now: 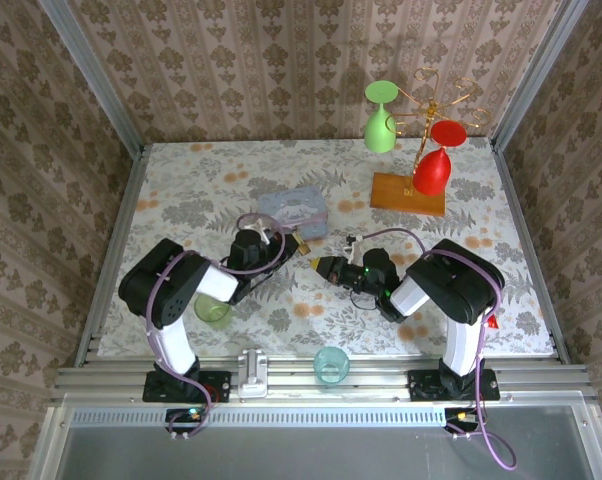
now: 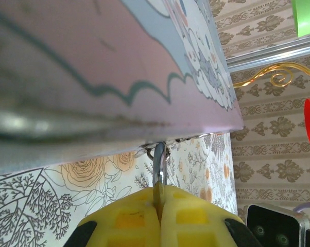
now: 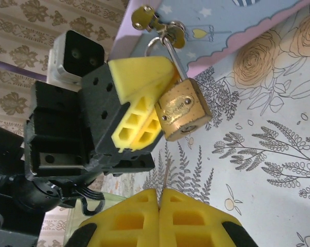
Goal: Unlock the padlock with the key
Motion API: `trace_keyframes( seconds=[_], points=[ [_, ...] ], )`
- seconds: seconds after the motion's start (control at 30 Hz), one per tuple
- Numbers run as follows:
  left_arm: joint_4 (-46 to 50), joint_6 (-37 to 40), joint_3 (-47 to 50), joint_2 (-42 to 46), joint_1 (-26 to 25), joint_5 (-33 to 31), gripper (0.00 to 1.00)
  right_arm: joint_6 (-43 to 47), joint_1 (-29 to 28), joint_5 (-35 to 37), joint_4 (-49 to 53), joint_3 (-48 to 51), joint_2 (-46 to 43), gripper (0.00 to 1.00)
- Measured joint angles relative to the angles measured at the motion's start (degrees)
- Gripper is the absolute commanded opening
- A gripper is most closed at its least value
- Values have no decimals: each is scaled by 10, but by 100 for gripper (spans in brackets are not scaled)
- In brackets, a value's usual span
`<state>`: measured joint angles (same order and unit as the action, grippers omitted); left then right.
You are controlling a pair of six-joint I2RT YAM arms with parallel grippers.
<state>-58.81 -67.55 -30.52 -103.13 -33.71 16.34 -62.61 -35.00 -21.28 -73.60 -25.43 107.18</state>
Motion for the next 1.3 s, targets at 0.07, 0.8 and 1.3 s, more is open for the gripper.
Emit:
trace_keyframes(
  seconds=[0.07, 0.8, 1.3],
  points=[
    [-8, -7, 3, -1, 0, -1, 0, -2, 0, 0, 0, 0, -1, 0],
    [-52, -57, 7, -9, -4, -19, 0, -23, 29, -21, -5, -24, -1, 0],
    [-75, -84, 9, -8, -3, -27, 0, -26, 29, -30, -7, -39, 3, 0]
  ],
)
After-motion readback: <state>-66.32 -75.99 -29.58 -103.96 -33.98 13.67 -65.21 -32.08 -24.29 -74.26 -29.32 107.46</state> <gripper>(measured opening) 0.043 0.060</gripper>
